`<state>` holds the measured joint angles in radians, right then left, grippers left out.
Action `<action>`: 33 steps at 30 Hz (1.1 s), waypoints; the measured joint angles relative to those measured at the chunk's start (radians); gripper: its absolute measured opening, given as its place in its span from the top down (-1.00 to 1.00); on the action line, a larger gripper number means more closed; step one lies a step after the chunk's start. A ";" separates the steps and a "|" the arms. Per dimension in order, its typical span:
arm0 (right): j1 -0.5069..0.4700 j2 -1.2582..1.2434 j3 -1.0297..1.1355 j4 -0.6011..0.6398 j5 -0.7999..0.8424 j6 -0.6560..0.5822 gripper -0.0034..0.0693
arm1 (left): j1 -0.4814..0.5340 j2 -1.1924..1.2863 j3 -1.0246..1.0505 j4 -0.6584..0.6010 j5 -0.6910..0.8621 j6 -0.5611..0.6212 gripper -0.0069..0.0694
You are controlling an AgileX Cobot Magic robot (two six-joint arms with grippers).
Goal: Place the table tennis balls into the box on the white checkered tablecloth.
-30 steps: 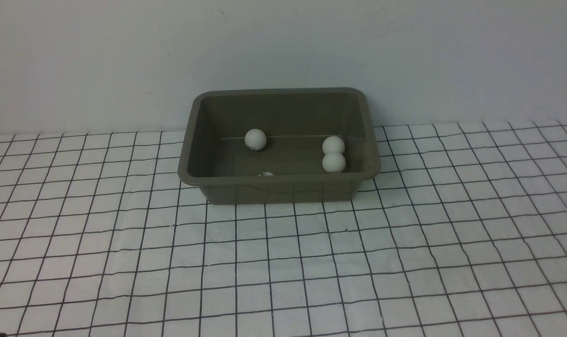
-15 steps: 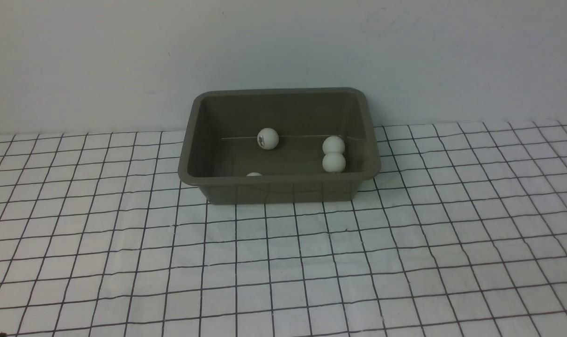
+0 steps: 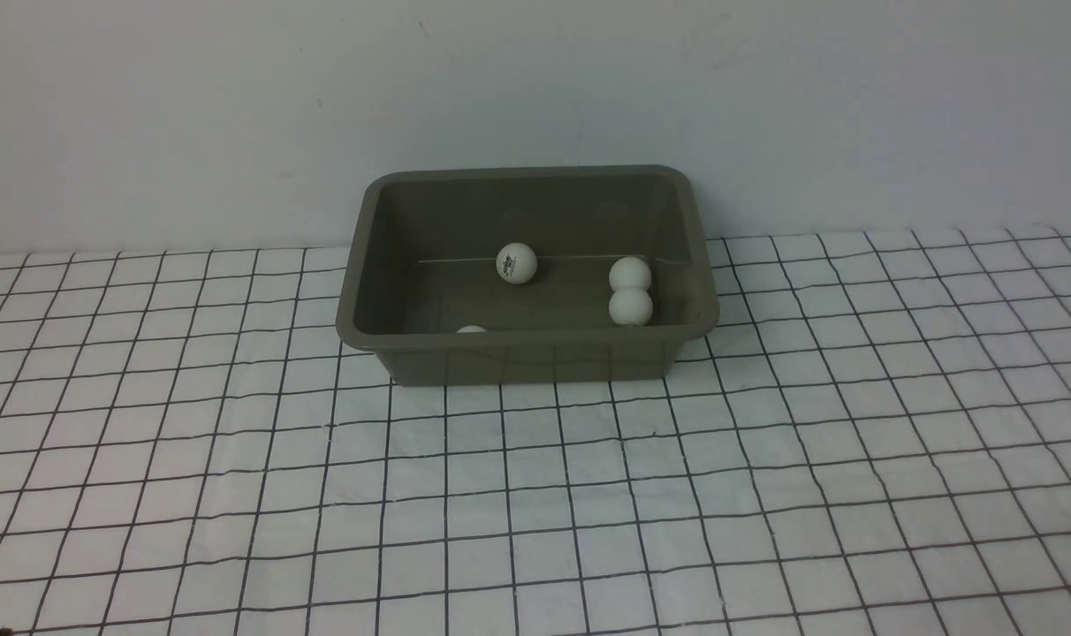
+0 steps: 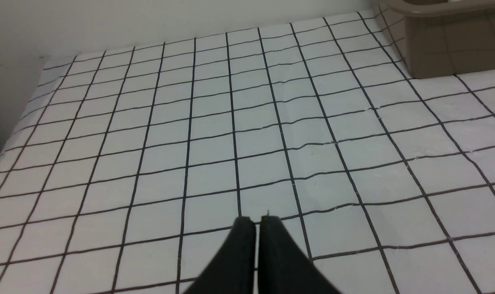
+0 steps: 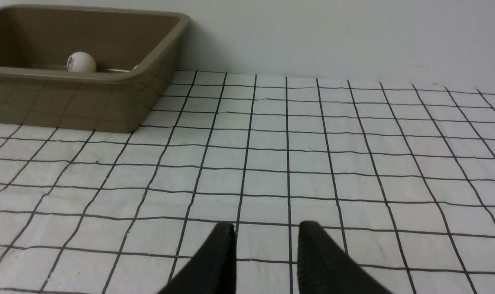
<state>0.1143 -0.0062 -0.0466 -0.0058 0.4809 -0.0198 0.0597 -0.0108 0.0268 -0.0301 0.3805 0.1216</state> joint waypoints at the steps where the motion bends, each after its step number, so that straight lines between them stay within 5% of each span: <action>1: 0.000 0.000 0.000 0.000 0.000 0.000 0.34 | 0.000 0.000 0.000 0.000 0.000 0.000 0.83; 33: 0.000 -0.006 0.064 -0.012 -0.074 0.000 0.34 | 0.000 0.000 0.000 0.000 0.000 0.000 0.83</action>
<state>0.1143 -0.0124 0.0171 -0.0182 0.4073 -0.0198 0.0597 -0.0108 0.0268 -0.0301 0.3805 0.1216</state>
